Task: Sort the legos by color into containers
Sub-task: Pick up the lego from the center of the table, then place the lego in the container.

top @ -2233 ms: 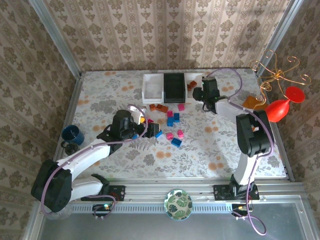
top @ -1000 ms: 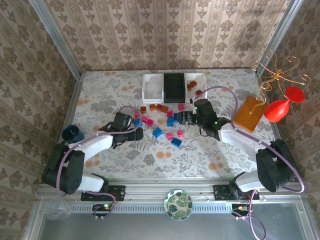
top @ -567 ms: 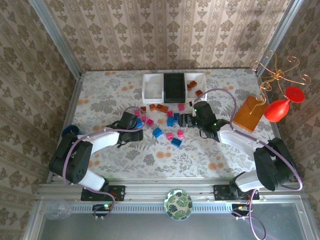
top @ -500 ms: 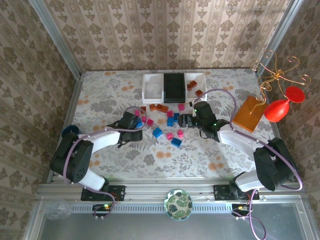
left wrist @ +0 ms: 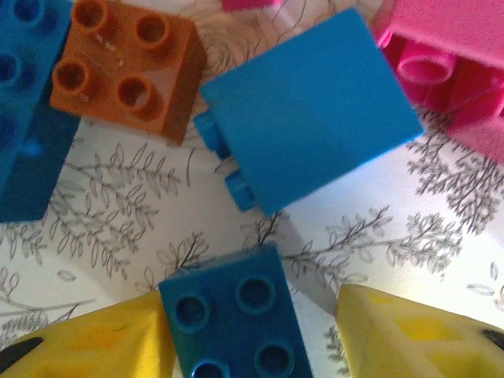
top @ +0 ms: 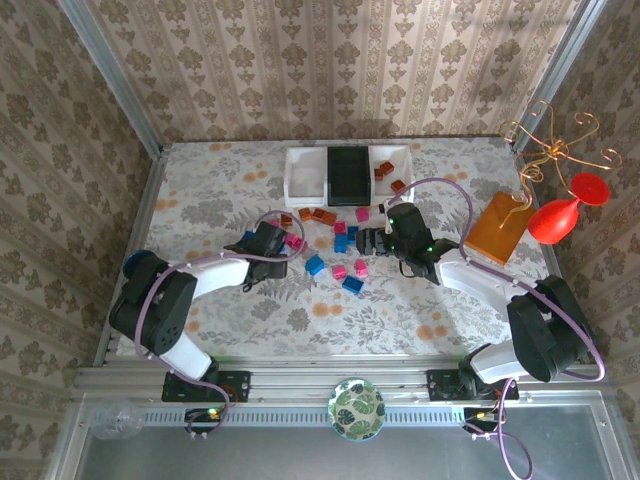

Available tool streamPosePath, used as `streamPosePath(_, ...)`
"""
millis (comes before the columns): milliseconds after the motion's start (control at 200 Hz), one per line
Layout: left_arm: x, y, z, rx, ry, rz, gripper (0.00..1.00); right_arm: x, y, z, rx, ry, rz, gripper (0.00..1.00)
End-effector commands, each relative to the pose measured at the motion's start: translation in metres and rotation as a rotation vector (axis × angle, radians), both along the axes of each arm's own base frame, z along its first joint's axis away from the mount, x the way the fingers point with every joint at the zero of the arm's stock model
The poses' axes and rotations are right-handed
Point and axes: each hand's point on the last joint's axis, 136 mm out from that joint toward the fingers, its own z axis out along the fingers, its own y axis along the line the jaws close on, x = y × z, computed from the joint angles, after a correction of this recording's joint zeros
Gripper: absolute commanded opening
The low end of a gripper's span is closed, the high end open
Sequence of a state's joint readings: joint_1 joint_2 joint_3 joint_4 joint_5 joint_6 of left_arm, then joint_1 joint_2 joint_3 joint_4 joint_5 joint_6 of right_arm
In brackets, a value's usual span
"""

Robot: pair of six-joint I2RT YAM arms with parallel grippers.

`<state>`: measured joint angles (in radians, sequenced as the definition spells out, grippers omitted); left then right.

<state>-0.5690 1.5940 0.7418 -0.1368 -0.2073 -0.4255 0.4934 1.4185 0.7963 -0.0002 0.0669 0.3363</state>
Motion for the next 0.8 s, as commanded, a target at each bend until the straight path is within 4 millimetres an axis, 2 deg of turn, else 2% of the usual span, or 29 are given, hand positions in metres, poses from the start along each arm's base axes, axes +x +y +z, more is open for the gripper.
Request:
streamPosePath(0,0.021,-0.020,0.010,-0.049,-0.070,-0.027,0.57,0.000,-0.002,-0.001,-0.021,-0.012,0.002,0.90)
streamPosePath(140,0.024,-0.020,0.008,-0.037,-0.071,-0.025,0.51,-0.001,-0.002,-0.001,-0.028,-0.012,0.003,0.90)
streamPosePath(270,0.021,-0.021,0.013,-0.035,-0.083,-0.030,0.41,-0.001,-0.004,0.001,-0.035,-0.017,-0.004,0.90)
streamPosePath(425,0.016,-0.019,0.046,-0.059,-0.170,-0.023,0.31,-0.001,-0.006,0.003,-0.033,-0.023,-0.011,0.90)
streamPosePath(520,0.021,-0.020,0.080,-0.109,-0.263,-0.012,0.28,0.000,-0.008,0.003,-0.033,-0.025,-0.018,0.90)
streamPosePath(600,0.033,-0.024,0.113,-0.147,-0.352,-0.014,0.28,-0.001,-0.008,0.001,-0.027,-0.027,-0.018,0.90)
streamPosePath(610,0.035,-0.025,0.116,-0.150,-0.363,-0.015,0.28,-0.001,-0.008,0.010,-0.013,-0.049,-0.019,0.90)
streamPosePath(640,0.042,-0.028,0.127,-0.157,-0.389,-0.018,0.28,-0.001,-0.007,0.014,-0.002,-0.063,-0.016,0.91)
streamPosePath(720,0.065,-0.036,0.144,-0.163,-0.425,-0.030,0.28,-0.004,-0.003,0.020,0.029,-0.086,0.004,0.91)
streamPosePath(795,0.091,-0.046,0.149,-0.163,-0.432,-0.041,0.29,-0.006,-0.001,0.025,0.048,-0.103,0.015,0.91)
